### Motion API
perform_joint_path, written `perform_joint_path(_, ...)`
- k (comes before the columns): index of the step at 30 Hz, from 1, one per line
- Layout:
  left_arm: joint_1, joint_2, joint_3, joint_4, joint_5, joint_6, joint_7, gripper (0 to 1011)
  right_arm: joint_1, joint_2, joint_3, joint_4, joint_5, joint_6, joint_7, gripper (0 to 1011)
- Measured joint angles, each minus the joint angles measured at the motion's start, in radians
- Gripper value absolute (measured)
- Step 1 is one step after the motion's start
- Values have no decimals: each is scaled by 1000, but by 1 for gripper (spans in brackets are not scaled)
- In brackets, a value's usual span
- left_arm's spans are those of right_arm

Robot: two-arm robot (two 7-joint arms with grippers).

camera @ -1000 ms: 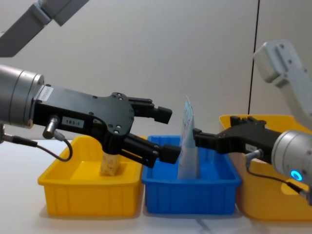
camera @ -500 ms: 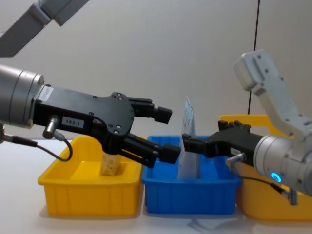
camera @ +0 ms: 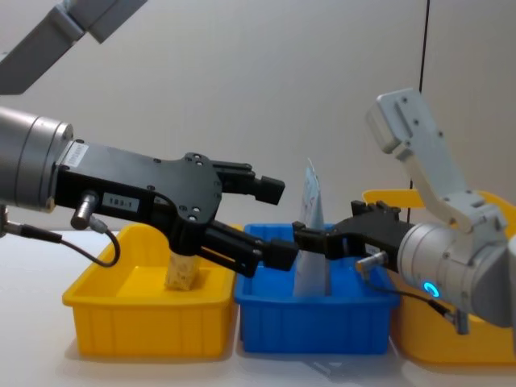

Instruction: Bimanual collaborative sorting of washing and personal care products

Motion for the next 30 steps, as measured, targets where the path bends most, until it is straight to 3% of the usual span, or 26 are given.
perform_joint_path(20, 0, 0, 0, 0, 0, 0, 0, 1002, 92, -71, -2, 154, -49, -35, -38, 984)
perform_joint_path(30, 0, 0, 0, 0, 0, 0, 0, 1001, 116, -88, 1, 188, -60, -40, -40, 702)
